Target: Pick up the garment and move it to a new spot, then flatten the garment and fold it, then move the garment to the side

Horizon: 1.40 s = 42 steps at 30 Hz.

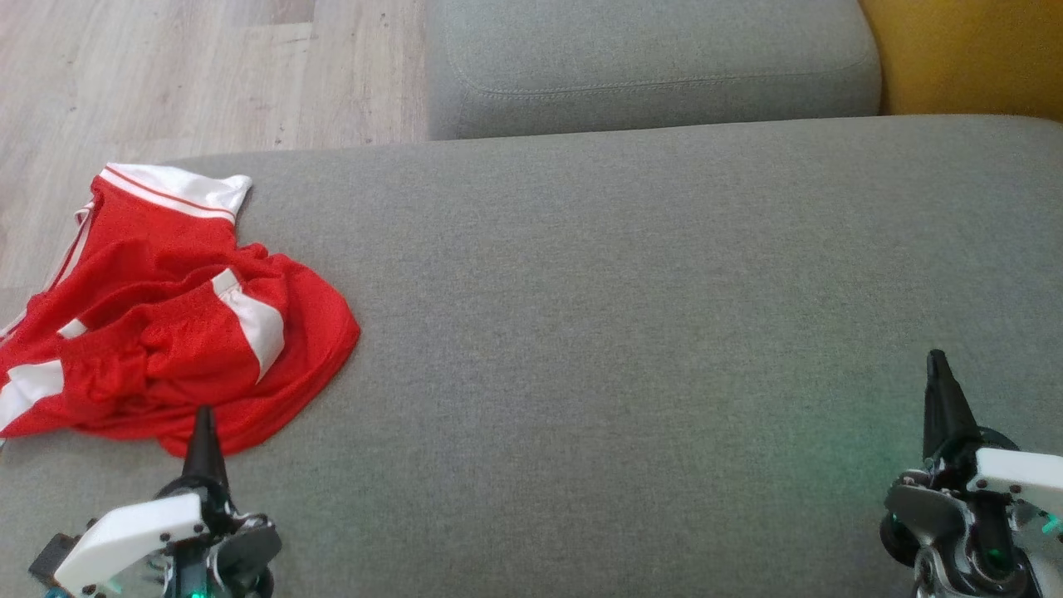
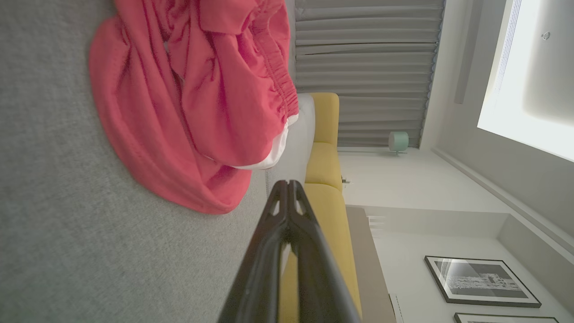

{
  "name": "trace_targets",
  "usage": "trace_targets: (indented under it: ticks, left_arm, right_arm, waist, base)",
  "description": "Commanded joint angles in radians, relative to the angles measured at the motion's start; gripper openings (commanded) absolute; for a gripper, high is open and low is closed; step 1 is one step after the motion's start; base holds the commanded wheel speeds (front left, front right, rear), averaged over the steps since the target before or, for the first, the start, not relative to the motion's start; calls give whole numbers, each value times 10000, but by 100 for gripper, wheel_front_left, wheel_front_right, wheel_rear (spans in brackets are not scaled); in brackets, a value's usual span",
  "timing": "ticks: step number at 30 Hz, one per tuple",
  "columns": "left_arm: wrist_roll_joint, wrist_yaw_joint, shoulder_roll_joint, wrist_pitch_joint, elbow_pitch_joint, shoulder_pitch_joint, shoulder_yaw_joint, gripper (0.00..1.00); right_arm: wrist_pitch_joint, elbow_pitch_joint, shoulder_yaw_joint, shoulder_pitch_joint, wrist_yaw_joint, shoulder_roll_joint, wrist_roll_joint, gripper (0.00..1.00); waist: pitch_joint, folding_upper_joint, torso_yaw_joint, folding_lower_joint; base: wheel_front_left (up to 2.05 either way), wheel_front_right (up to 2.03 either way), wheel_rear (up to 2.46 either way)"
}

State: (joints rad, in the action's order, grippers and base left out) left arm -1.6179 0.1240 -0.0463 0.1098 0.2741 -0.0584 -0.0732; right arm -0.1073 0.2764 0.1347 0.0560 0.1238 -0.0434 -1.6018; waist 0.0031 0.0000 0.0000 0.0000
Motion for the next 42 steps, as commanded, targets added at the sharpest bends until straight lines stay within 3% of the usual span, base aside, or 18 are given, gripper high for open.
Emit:
trace_targets:
  ticks: [1,17,18,30,42]
  left_arm:
    - [89,67,-39,31,-293,-495,-402,0]
    - [89,67,-39,31,-293,-495,-402,0]
    - [0,-10,0,-3,35,4,16,100]
    - [290,-3,8,-251,397,248,262,100]
    - [1965,-53,3,-606,6,417,345,100]
  right_arm:
    - [-56,-317,-214,519,69,-68,-72,0]
    - [-56,-317,-214,518,69,-68,-72,0]
    - [2,32,-3,-5,0,4,3,100]
    - [241,403,-289,-341,-4,-6,239,100]
    - [595,248,-490,-493,3,6,2028,100]
  waist:
    - [0,0,0,0]
    - [0,0,0,0]
    - [0,0,0,0]
    - [-141,0,2,0]
    - [-360,0,-17,0]
  base:
    - [0,0,0]
    - [0,0,0]
    - [0,0,0]
    - [0,0,0]
    - [0,0,0]
